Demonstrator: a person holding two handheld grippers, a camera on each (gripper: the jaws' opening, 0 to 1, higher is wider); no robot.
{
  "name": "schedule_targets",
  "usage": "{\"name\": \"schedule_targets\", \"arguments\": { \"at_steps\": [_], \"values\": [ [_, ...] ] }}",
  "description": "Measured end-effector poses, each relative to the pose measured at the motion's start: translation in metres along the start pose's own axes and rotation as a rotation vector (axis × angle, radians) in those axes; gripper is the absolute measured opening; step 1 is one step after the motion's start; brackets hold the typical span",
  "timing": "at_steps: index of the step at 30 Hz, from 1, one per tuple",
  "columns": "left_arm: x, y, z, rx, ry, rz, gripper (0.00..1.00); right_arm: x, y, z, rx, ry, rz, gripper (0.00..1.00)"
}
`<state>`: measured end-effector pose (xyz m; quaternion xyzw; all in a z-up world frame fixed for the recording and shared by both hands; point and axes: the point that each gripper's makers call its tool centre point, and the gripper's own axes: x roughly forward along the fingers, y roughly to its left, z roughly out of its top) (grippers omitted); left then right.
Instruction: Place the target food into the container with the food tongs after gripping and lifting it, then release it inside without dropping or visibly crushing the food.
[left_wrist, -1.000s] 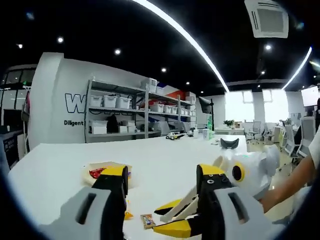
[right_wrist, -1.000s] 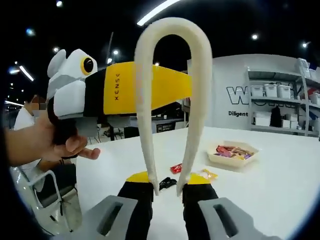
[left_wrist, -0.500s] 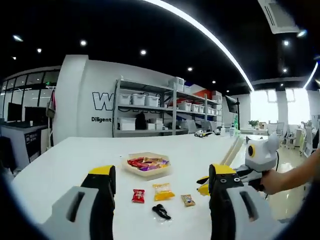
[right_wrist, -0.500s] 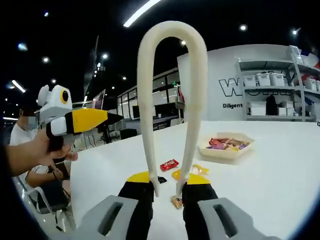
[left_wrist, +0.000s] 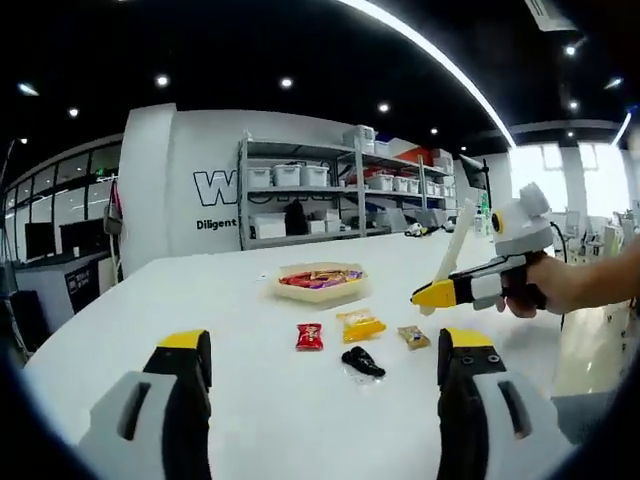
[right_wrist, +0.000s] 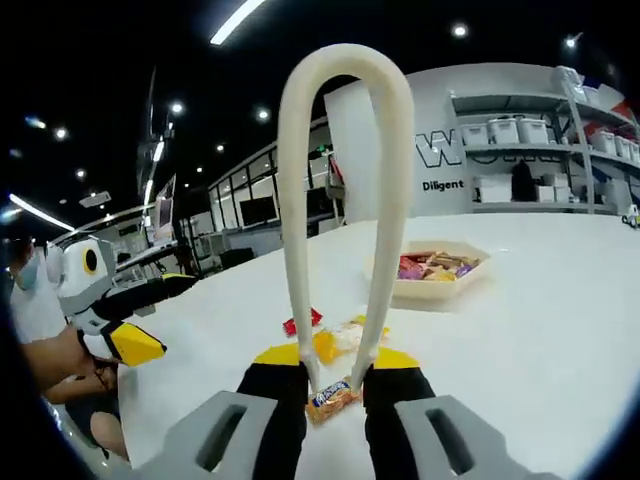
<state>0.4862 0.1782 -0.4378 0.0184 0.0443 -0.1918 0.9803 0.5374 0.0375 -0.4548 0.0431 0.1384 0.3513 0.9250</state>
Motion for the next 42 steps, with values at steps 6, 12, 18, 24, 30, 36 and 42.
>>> {"name": "schedule_targets", "arguments": {
  "at_steps": [6, 12, 18, 24, 30, 36, 42],
  "values": [
    [0.003, 0.008, -0.004, 0.019, -0.011, 0.010, 0.91, 0.001, 0.008, -0.007, -0.022, 0.016, 0.015, 0.16],
    [0.010, 0.017, -0.010, 0.029, -0.015, 0.047, 0.93, -0.002, 0.032, -0.023, -0.019, 0.060, 0.077, 0.16],
    [0.008, 0.024, -0.017, -0.012, -0.015, 0.054, 0.94, -0.002, 0.023, -0.029, -0.121, 0.092, 0.052, 0.16],
    [0.009, 0.023, -0.019, -0.015, -0.014, 0.050, 0.93, -0.007, -0.010, -0.026, -0.137, 0.110, -0.011, 0.17],
    [0.008, 0.021, -0.018, 0.002, -0.015, 0.046, 0.91, -0.009, -0.006, -0.021, -0.103, 0.084, 0.003, 0.17],
    [0.008, 0.023, -0.018, -0.017, -0.020, 0.052, 0.90, -0.001, 0.023, -0.025, -0.094, 0.094, 0.080, 0.17],
    [0.007, 0.025, -0.017, -0.020, -0.023, 0.063, 0.89, 0.006, 0.021, -0.032, -0.196, 0.111, 0.056, 0.17]
  ]
}}
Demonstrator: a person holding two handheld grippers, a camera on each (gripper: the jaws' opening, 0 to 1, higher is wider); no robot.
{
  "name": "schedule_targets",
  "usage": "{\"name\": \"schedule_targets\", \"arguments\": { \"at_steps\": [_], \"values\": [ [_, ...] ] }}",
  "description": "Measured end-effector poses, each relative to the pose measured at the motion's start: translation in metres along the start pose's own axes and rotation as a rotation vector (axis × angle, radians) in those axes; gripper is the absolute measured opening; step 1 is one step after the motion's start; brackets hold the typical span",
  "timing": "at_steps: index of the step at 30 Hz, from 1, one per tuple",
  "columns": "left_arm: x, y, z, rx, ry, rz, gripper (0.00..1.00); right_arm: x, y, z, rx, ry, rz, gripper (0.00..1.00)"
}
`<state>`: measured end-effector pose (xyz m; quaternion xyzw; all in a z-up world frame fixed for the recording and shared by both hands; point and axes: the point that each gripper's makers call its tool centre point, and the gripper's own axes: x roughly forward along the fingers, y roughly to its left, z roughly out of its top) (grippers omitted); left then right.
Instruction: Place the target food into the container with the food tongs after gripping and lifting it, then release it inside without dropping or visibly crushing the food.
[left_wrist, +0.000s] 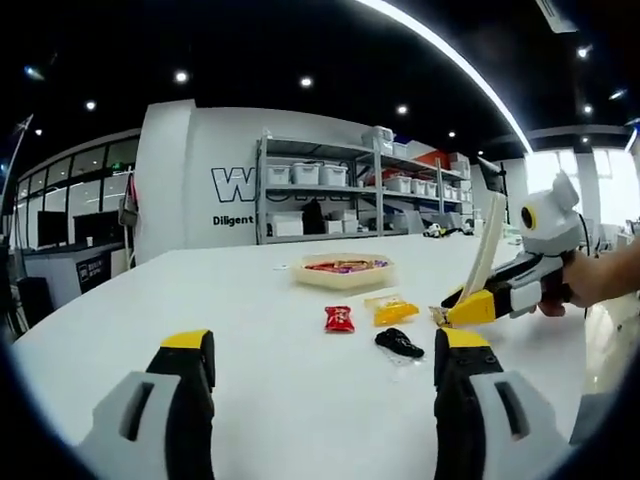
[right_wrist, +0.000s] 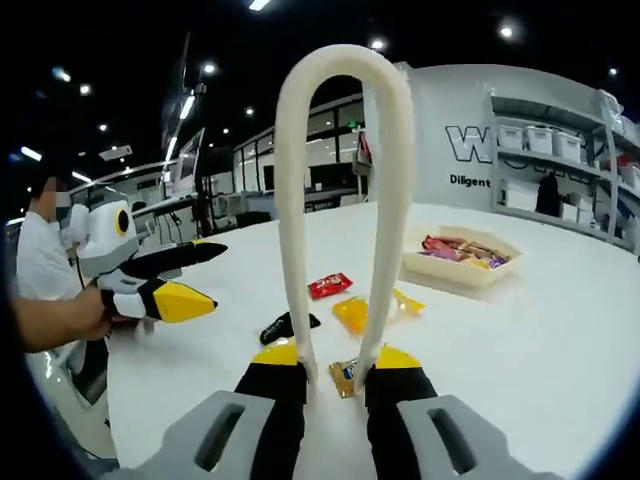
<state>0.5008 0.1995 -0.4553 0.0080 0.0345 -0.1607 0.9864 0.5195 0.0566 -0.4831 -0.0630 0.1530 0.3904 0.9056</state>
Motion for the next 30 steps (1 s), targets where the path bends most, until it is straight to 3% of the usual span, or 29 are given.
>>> {"name": "schedule_targets", "arguments": {
  "at_steps": [13, 17, 21, 30],
  "values": [
    [-0.001, 0.000, 0.000, 0.001, -0.003, 0.006, 0.88, -0.019, -0.049, -0.006, -0.045, 0.031, -0.099, 0.18],
    [0.000, 0.000, 0.000, 0.001, -0.004, 0.006, 0.87, -0.027, -0.065, -0.001, -0.027, 0.014, -0.130, 0.18],
    [-0.001, 0.000, 0.001, -0.001, -0.005, 0.006, 0.87, -0.028, -0.080, 0.005, 0.049, -0.006, -0.160, 0.18],
    [-0.001, 0.001, 0.001, -0.007, -0.007, 0.009, 0.87, -0.009, -0.073, 0.000, 0.095, 0.022, -0.183, 0.20]
  ]
}}
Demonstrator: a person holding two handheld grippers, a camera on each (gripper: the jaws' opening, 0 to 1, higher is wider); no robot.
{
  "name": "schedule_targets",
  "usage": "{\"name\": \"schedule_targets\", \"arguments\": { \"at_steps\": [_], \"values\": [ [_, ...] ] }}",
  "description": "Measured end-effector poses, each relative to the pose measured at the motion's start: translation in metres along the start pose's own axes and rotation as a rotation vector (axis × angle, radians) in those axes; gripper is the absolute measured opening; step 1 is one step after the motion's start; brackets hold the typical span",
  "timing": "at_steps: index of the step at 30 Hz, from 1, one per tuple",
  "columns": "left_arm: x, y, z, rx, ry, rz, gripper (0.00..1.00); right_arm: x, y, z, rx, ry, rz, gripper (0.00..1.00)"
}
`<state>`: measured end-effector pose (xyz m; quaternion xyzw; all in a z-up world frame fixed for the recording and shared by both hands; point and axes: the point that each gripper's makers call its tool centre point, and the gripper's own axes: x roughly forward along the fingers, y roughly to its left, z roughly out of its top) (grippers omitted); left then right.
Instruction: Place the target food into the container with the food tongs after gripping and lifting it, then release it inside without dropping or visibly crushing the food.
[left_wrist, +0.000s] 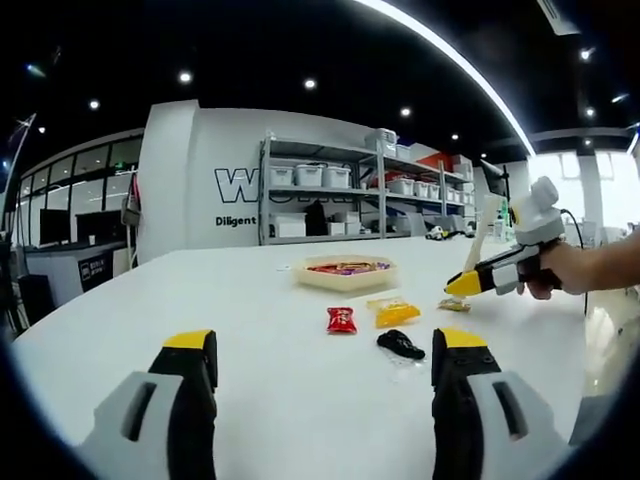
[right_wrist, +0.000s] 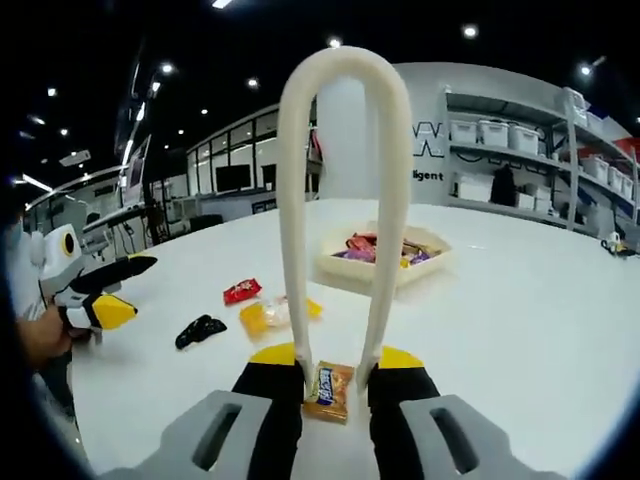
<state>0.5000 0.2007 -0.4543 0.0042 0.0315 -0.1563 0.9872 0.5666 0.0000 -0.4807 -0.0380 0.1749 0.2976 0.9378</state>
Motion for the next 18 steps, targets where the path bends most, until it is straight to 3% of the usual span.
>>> {"name": "schedule_targets", "arguments": {
  "at_steps": [4, 5, 7, 9, 13, 18],
  "values": [
    [0.000, 0.001, 0.000, -0.003, -0.002, 0.001, 0.86, 0.004, -0.001, -0.010, -0.046, 0.039, -0.025, 0.19],
    [0.000, 0.001, 0.000, -0.003, -0.004, 0.000, 0.86, 0.005, -0.002, -0.002, -0.066, -0.008, -0.020, 0.16],
    [0.000, 0.001, 0.001, -0.003, -0.007, 0.001, 0.86, 0.002, 0.002, -0.006, -0.051, 0.036, -0.018, 0.12],
    [0.000, 0.001, 0.001, -0.004, -0.008, 0.001, 0.86, 0.002, 0.001, 0.001, -0.126, 0.003, -0.031, 0.12],
    [-0.001, 0.001, 0.002, -0.009, -0.015, 0.002, 0.86, 0.004, 0.002, 0.015, -0.048, -0.021, -0.001, 0.13],
    [-0.001, 0.001, 0.004, -0.017, -0.022, 0.001, 0.86, 0.010, -0.004, 0.045, 0.005, -0.053, 0.015, 0.13]
  ]
}}
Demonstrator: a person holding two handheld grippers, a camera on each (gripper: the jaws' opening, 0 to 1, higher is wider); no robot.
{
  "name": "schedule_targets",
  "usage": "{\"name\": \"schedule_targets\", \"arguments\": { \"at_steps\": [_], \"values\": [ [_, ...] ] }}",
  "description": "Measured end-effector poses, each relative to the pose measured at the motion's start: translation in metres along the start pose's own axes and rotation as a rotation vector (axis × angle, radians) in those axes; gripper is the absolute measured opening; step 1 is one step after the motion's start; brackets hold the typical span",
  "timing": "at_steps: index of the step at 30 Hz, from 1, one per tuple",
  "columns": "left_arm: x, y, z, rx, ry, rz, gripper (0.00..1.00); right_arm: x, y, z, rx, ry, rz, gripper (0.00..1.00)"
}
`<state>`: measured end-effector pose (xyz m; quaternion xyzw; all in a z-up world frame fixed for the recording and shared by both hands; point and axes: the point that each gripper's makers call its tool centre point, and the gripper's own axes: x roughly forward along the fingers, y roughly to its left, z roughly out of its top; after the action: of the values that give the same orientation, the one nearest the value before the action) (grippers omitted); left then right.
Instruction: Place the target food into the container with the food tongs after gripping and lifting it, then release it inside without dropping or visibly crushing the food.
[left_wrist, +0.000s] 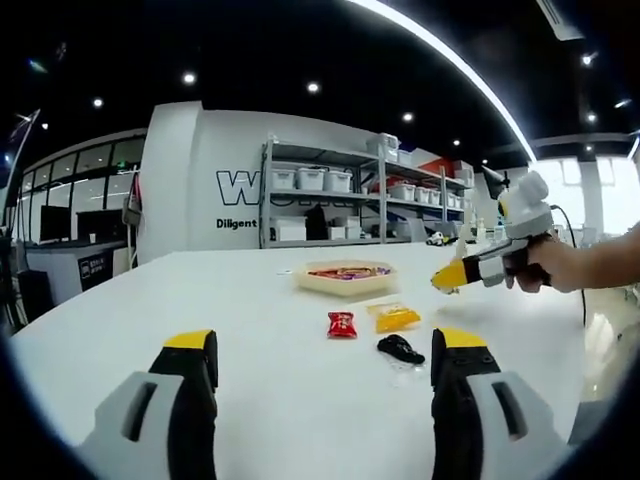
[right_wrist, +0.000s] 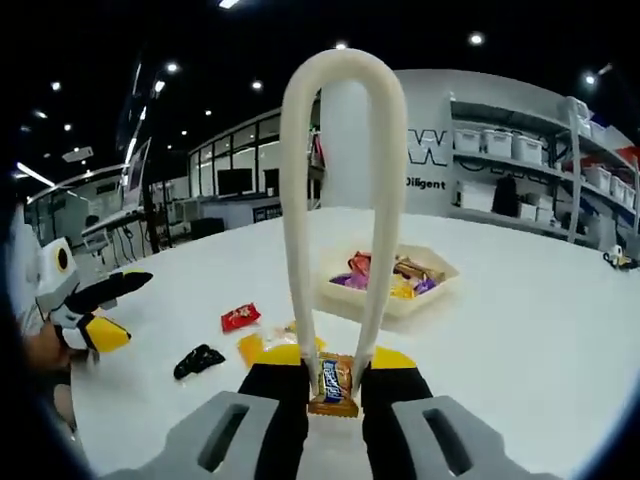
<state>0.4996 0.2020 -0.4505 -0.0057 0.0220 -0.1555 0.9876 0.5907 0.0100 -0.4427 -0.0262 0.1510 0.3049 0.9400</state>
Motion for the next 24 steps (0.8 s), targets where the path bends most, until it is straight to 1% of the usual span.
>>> {"name": "schedule_targets", "arguments": {
  "at_steps": [1, 2, 3, 4, 6, 8, 11, 14, 18, 20, 23, 24],
  "values": [
    [0.000, 0.000, 0.000, -0.002, 0.002, 0.002, 0.86, 0.002, -0.003, 0.005, 0.000, 0.005, 0.000, 0.13],
    [0.000, 0.001, -0.001, -0.001, 0.004, 0.005, 0.86, 0.004, -0.005, 0.014, -0.003, -0.008, -0.004, 0.13],
    [0.000, 0.001, -0.001, -0.001, 0.004, 0.005, 0.87, 0.006, -0.007, 0.016, -0.004, -0.014, -0.004, 0.13],
    [0.000, 0.001, 0.000, 0.002, 0.003, 0.004, 0.86, 0.011, -0.012, 0.028, -0.001, -0.019, -0.003, 0.13],
    [0.000, 0.001, -0.002, 0.016, 0.011, 0.006, 0.86, 0.016, -0.017, 0.039, -0.003, -0.025, -0.006, 0.13],
    [0.001, 0.000, -0.003, 0.026, 0.015, 0.007, 0.86, 0.022, -0.022, 0.046, -0.015, -0.026, -0.010, 0.14],
    [0.002, -0.001, -0.007, 0.033, 0.035, -0.002, 0.86, 0.036, -0.032, 0.055, -0.009, -0.012, -0.007, 0.14],
    [0.007, -0.001, -0.011, 0.031, 0.053, -0.021, 0.86, 0.048, -0.038, 0.061, 0.006, 0.001, -0.005, 0.14],
    [0.010, -0.006, -0.019, 0.018, 0.095, -0.065, 0.86, 0.063, -0.048, 0.065, 0.008, 0.020, -0.008, 0.14],
    [0.009, -0.009, -0.021, -0.010, 0.108, -0.093, 0.84, 0.070, -0.052, 0.065, -0.016, 0.035, -0.010, 0.14],
    [0.008, -0.009, -0.020, -0.028, 0.104, -0.100, 0.85, 0.078, -0.055, 0.062, -0.016, 0.053, -0.011, 0.14],
    [0.007, -0.010, -0.020, -0.041, 0.105, -0.106, 0.86, 0.084, -0.058, 0.059, -0.002, 0.063, -0.010, 0.14]
  ]
}}
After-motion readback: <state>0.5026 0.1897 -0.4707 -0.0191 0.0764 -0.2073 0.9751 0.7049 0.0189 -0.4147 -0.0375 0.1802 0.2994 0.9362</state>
